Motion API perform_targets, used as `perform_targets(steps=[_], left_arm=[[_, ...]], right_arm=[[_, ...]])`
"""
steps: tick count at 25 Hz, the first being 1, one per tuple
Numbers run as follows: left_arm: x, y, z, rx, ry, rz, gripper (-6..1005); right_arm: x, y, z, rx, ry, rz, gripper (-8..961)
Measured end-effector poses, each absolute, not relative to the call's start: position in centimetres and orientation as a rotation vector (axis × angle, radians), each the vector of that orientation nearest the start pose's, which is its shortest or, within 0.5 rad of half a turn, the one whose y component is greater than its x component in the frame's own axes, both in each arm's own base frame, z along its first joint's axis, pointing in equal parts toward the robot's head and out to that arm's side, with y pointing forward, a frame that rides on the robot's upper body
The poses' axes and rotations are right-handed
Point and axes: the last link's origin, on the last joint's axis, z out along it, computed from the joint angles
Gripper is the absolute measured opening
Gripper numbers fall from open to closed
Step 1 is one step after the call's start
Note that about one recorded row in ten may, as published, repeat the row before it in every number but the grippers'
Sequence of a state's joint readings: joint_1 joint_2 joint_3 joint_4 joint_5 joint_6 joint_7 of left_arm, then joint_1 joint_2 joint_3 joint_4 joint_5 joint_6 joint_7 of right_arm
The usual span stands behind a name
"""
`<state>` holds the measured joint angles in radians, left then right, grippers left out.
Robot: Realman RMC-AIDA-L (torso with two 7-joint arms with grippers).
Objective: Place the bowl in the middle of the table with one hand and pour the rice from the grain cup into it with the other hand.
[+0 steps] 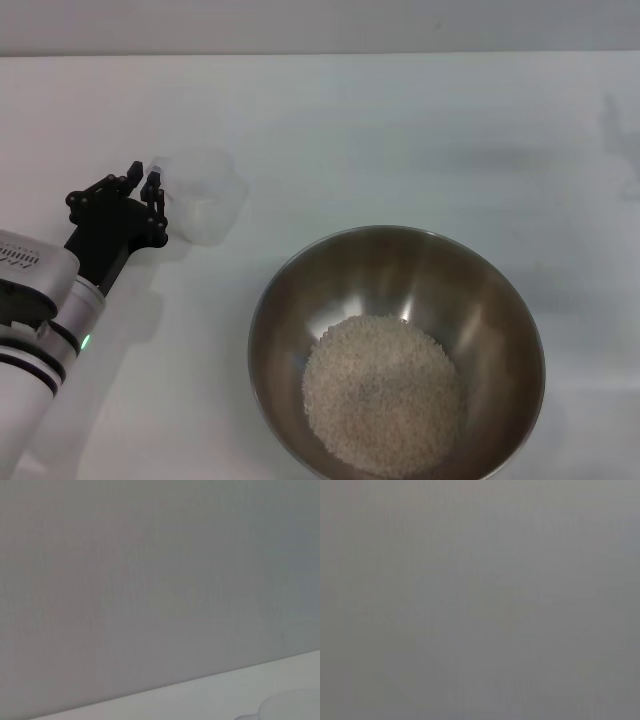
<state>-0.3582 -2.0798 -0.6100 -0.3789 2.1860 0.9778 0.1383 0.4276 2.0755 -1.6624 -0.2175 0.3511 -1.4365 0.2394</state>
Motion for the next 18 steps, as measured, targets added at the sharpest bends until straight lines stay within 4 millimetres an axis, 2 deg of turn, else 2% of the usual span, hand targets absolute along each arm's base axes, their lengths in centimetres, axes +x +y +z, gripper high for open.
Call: perform_targets(steps=[4,12,15,18], left_arm=[[-31.2,30.1,-7.7,-1.838,-0.494,-0.512,172],[-32.6,28.2,-7.4,-1.819,-0.534,-0.512,395],[-32.9,27.2,-6.8,-1.773,-0.561,-0.573,421],[-32.6,26.2,-5.0,-1.662,-0.600,-0.754,465]], right_arm=[[29.7,33.7,5.1,-1.344,0.307,1.002,557],[29.9,33.9,5.1,-1.347,0.314,0.986,557],[30.1,33.8,5.0,-1.350,0.320,0.976,557],[30.4,33.5,4.7,-1.363,0.330,0.966,557]])
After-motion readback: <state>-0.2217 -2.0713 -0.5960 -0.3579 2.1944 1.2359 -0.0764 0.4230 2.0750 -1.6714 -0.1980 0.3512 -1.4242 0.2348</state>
